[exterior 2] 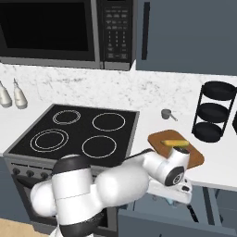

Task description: Place the appropriate cutting tool for cutting the cucumber skin on the cutting board.

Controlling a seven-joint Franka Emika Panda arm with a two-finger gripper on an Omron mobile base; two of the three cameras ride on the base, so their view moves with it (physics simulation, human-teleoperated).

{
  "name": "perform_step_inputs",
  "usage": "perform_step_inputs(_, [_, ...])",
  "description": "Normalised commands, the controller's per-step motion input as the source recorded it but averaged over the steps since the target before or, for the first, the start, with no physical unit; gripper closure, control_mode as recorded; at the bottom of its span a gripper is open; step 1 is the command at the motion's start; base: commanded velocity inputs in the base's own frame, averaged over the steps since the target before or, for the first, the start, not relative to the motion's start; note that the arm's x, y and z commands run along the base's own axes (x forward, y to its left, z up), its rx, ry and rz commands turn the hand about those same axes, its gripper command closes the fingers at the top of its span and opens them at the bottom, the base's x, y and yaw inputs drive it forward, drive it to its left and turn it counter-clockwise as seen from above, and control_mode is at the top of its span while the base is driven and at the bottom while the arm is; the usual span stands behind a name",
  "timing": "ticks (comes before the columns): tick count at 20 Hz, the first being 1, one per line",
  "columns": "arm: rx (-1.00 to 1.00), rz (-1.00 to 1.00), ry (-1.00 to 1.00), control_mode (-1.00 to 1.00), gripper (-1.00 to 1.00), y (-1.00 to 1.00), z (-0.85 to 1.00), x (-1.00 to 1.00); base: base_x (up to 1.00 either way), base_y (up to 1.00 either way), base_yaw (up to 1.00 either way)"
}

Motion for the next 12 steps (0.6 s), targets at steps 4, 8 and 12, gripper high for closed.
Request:
perform_step_inputs(4, [0.00,0.00,0.05,-1.00,-1.00,0.00,-0.43,0.00,0.00,0.00,0.00])
perform_step_inputs(8, [0.00,0.00,0.03,-1.00,-1.00,0.00,-0.44,0.00,0.00,0.00,0.00])
perform_step_inputs(12, [0.00,0.00,0.02,-1.00,-1.00,0.00,-0.47,0.00,0.00,0.00,0.00])
